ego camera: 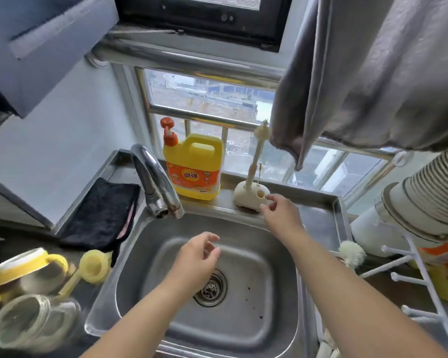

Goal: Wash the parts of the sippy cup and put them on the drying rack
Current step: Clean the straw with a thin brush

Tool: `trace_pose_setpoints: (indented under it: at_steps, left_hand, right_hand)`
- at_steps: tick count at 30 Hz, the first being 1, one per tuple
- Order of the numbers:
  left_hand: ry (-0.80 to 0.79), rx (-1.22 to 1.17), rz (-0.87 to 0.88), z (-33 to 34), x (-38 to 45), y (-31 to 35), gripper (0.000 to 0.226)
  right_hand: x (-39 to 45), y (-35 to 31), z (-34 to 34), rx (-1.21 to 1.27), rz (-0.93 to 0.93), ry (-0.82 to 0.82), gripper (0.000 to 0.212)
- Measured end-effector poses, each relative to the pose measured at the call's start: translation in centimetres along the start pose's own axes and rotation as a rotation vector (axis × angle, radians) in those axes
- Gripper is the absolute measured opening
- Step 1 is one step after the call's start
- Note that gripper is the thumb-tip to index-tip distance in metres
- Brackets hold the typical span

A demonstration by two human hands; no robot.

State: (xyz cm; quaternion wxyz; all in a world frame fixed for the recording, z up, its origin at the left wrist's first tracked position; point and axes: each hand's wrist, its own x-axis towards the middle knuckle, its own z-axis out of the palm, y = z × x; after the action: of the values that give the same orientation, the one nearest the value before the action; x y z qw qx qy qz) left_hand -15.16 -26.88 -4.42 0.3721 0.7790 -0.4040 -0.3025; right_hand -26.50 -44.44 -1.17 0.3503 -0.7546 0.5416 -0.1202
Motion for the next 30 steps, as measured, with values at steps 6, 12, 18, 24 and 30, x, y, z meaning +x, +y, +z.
trace_pose_setpoints:
  at_steps: [6,12,18,24,30]
  left_hand:
    - [0.050,-0.016,-0.065,-2.6,-1.4,-2.4,0.016]
    - [0.055,-0.067,-0.143,-3.8,-2.4,-4.0,0.018]
    - [0.073,-0.076,-0.175,-4.6,-2.8,-4.9,0.016]
    - [0.080,-0.066,-0.182,-5.3,-3.3,-4.9,0.016]
    - [0.083,-0.077,-0.224,-5.4,-4.1,-5.4,0.014]
  right_hand:
    - [5.7,-2.4,0.7,-0.017,-0.008,0.096,0.041]
    - [7.5,-2.3,2.2,0.006,-0.021,0.125,0.024]
    - [7.3,-2.1,2.3,0.059,-0.045,0.271,0.020]
    - [4.6,-2.8,0.1,0.000,-0.244,0.380,0.022]
    - [-2.9,-2.1,3.4,0.096,-0.335,0.022,0.016]
